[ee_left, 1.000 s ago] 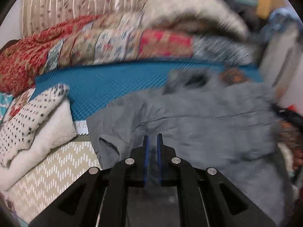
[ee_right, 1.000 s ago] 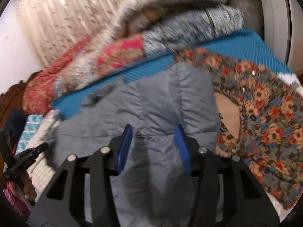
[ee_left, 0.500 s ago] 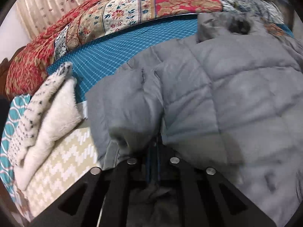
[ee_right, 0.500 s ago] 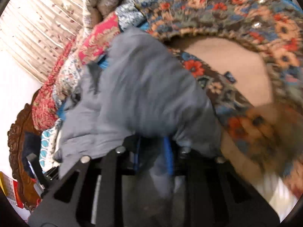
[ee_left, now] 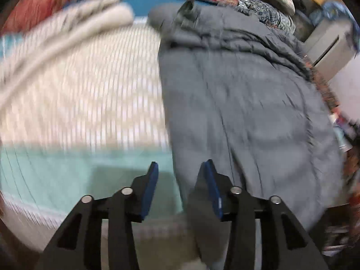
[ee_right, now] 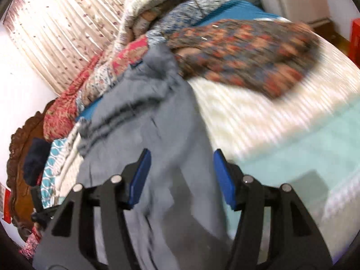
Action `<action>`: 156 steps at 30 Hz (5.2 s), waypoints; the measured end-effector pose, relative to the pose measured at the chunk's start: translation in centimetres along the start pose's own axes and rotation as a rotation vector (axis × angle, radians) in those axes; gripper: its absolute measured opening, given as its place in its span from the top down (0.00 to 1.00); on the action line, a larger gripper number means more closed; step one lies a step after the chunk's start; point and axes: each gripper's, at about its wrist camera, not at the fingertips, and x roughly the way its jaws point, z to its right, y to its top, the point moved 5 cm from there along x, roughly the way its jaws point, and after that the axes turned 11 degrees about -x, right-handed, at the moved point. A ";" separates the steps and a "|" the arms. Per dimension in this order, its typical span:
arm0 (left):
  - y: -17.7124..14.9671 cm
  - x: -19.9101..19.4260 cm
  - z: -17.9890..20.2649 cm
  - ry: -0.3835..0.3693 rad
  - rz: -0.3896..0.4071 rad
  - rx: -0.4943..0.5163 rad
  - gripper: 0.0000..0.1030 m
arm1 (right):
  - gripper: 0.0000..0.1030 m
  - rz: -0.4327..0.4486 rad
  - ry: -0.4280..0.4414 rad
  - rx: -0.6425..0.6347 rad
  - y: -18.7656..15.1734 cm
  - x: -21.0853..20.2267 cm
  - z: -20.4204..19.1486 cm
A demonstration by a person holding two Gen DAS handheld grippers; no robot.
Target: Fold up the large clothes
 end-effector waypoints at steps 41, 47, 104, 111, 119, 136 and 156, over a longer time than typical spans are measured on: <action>-7.8 -15.0 -2.8 -0.665 0.074 -0.238 0.74 | 0.97 -0.025 0.759 -0.249 -11.8 -17.8 -15.8; -2.6 -13.8 -1.2 -0.691 0.111 -0.297 0.74 | 0.97 0.046 0.683 -0.177 -5.7 -13.4 -14.6; 11.5 -4.7 -4.1 -0.355 0.151 -0.496 0.82 | 0.86 -0.072 0.089 -0.140 -4.4 10.6 -11.8; 9.3 -2.8 5.3 -0.267 0.113 -0.153 0.82 | 0.51 0.047 0.120 -0.192 -2.3 4.8 -14.4; 8.6 4.7 8.5 -0.038 0.045 0.011 0.82 | 0.57 -0.029 -0.050 -0.289 1.9 7.4 -12.0; 7.9 5.3 4.2 -0.018 -0.031 -0.006 0.82 | 0.68 -0.232 -0.048 -0.181 -0.1 8.4 -7.3; 4.1 5.5 14.9 -0.183 0.013 0.210 0.82 | 0.30 -0.253 -0.344 -0.812 21.6 27.2 -22.6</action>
